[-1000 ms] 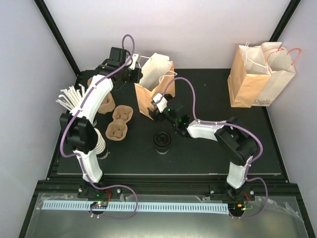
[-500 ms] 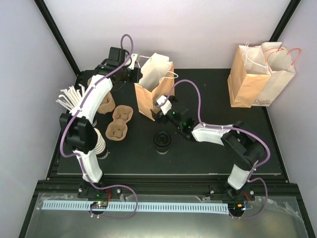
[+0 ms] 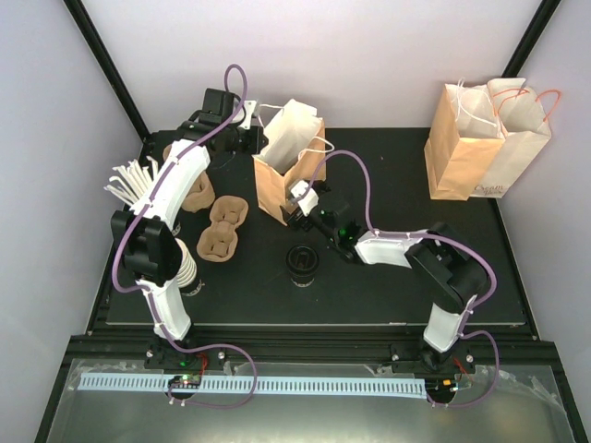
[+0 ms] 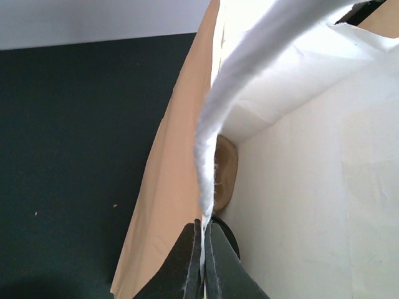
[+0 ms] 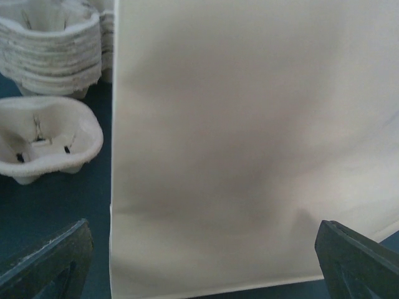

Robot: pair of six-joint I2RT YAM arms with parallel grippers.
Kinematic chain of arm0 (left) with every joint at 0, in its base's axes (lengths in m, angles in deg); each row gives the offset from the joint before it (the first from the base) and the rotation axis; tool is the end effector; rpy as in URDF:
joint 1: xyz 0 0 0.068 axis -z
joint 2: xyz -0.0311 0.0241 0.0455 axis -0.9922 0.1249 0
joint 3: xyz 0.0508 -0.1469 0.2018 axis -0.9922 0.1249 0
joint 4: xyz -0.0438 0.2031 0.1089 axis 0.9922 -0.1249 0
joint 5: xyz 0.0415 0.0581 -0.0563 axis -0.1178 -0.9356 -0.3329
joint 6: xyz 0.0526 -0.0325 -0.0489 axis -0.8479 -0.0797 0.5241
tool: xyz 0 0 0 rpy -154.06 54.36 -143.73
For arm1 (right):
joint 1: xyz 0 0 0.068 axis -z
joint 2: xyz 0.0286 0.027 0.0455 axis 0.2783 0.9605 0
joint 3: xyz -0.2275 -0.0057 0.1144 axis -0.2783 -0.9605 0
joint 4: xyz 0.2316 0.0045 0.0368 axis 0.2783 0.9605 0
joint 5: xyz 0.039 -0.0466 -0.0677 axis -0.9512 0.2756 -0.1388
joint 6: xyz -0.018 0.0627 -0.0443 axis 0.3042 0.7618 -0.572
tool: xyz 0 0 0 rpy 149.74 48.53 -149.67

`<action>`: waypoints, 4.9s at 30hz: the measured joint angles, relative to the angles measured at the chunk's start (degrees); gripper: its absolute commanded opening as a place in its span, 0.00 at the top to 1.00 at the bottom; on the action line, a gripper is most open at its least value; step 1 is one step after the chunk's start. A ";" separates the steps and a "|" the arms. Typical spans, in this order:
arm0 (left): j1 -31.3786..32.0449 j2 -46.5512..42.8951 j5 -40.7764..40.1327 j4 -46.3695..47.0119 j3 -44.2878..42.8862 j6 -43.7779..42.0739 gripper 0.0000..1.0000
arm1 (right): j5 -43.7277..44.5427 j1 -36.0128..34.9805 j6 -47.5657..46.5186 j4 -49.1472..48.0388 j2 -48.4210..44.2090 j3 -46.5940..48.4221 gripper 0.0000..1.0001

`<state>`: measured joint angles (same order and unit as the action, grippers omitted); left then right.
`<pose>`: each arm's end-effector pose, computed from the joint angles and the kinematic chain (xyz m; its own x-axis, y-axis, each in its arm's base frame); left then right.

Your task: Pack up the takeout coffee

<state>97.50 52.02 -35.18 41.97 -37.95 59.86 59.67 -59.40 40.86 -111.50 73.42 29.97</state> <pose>0.3912 -0.1276 0.3126 -0.7327 0.0197 -0.6803 0.3672 0.8530 -0.3708 0.2887 0.2635 0.1945 -0.0046 -0.3674 -0.9301 -0.6459 0.7111 -0.2777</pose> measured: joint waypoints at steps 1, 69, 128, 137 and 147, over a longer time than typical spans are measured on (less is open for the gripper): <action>0.00 0.00 0.04 0.11 0.13 0.07 0.98 | -0.02 0.00 -0.13 0.07 0.61 0.04 0.00; -2.05 -40.79 -7.93 -24.83 12.09 42.58 0.01 | 9.88 0.22 25.88 25.88 -47.15 -12.28 0.00; 12.35 -62.77 11.80 27.82 78.25 25.16 0.43 | 6.29 -19.74 51.49 85.70 -18.01 20.72 0.06; 12.41 -58.58 11.85 31.76 80.85 24.09 0.44 | 6.29 -19.74 52.41 85.24 -13.55 21.68 0.08; 13.35 -56.96 9.42 35.36 85.00 23.30 0.46 | 6.01 -19.76 54.38 82.29 -15.72 17.59 0.08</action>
<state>110.86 -4.94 -25.76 77.34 47.06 83.16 65.68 -79.16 95.24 -29.20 57.70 47.56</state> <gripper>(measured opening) 0.550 0.924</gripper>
